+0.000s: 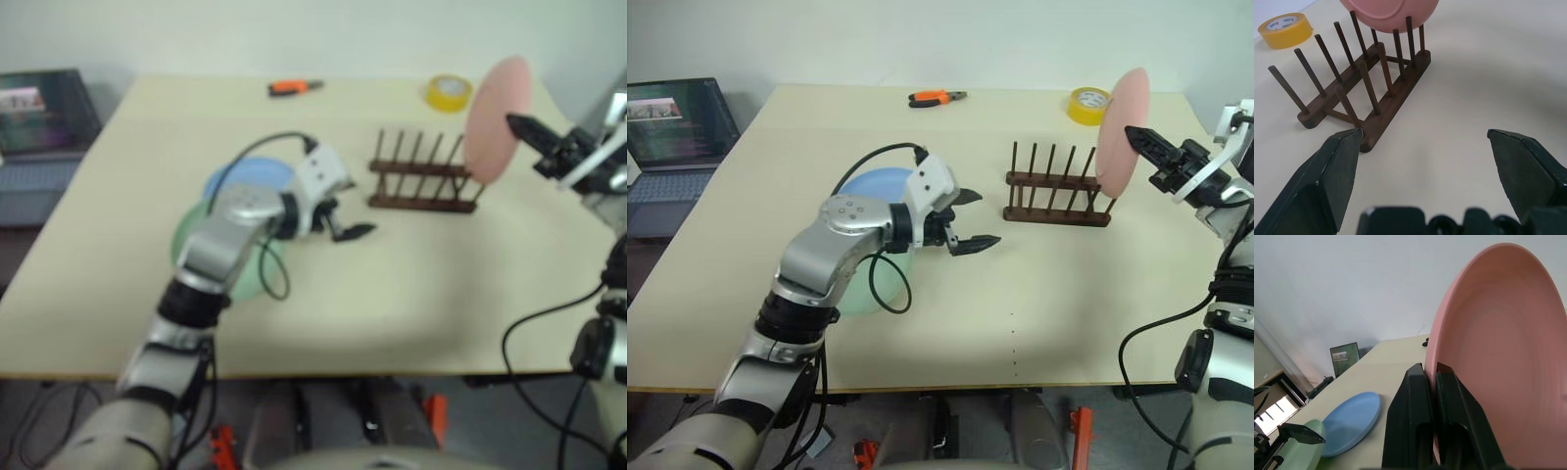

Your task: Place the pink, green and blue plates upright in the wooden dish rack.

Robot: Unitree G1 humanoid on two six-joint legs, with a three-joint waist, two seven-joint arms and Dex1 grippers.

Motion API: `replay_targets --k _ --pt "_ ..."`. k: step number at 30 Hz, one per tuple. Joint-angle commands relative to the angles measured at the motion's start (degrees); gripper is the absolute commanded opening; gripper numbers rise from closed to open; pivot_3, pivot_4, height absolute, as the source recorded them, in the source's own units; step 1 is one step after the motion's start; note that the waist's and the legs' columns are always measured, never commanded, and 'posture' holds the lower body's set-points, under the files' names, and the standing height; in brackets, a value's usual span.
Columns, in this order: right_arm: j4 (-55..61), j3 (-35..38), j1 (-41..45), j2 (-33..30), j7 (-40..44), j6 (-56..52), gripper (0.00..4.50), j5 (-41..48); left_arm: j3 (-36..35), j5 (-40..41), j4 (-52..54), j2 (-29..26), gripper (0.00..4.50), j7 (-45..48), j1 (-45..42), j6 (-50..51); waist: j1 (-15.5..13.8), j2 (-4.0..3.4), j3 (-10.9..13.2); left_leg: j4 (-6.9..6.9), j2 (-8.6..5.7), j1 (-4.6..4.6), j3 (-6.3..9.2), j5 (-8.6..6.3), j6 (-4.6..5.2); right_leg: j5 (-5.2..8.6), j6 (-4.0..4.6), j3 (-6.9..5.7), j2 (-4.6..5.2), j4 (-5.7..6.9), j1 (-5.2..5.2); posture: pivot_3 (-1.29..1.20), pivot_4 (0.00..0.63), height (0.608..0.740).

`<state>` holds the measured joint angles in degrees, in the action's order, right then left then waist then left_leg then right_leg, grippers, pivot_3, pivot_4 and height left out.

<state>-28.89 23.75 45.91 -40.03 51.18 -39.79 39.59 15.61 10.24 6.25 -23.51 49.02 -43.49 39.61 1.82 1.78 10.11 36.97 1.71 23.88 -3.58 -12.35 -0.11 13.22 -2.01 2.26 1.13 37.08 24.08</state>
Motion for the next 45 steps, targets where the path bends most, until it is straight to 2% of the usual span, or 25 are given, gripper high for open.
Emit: replay_targets --k 1,29,37,40,45 --pt "2.4 1.6 0.2 -0.3 0.1 0.7 0.05 1.2 -0.2 0.1 2.3 -0.4 4.50 -0.4 -0.7 -0.1 0.0 0.00 0.0 0.00 0.00 0.00 0.00 0.00 0.00 0.00 0.00 0.00 0.00 0.00 0.00 0.00 0.150 0.740" --pt "8.2 -0.6 -6.9 1.3 -3.6 3.9 0.05 -1.6 0.8 -0.5 2.4 -0.7 4.50 -0.8 -1.0 -0.1 0.0 -0.01 0.0 0.02 0.00 -0.01 0.01 0.00 0.00 0.02 -0.05 0.01 0.00 0.01 -0.02 0.00 0.150 0.740" --pt "7.8 -1.5 -6.8 1.4 -4.2 5.8 0.05 -2.6 0.9 -0.5 2.4 -0.7 4.50 -0.9 -1.1 -0.3 0.0 -0.01 0.0 0.04 0.00 -0.03 -0.01 0.01 0.00 0.01 -0.07 0.02 0.00 0.03 -0.03 0.00 0.150 0.740" --pt "7.4 -1.5 -6.3 1.6 -4.3 5.8 0.79 -2.6 1.0 -0.5 2.3 -0.7 4.50 -0.9 -1.1 -0.4 0.0 -0.01 0.0 0.06 0.00 -0.04 -0.01 0.01 0.01 0.00 -0.09 0.02 0.00 0.03 -0.03 0.00 0.150 0.740" --pt "6.4 -1.5 -5.7 1.7 -5.1 7.6 2.47 -3.6 1.1 -0.7 2.0 -0.6 4.50 -1.1 -1.1 -0.5 0.0 -0.01 0.0 0.03 0.00 -0.02 -0.02 0.01 0.01 -0.01 -0.07 0.03 -0.02 0.01 -0.01 0.00 0.150 0.740"
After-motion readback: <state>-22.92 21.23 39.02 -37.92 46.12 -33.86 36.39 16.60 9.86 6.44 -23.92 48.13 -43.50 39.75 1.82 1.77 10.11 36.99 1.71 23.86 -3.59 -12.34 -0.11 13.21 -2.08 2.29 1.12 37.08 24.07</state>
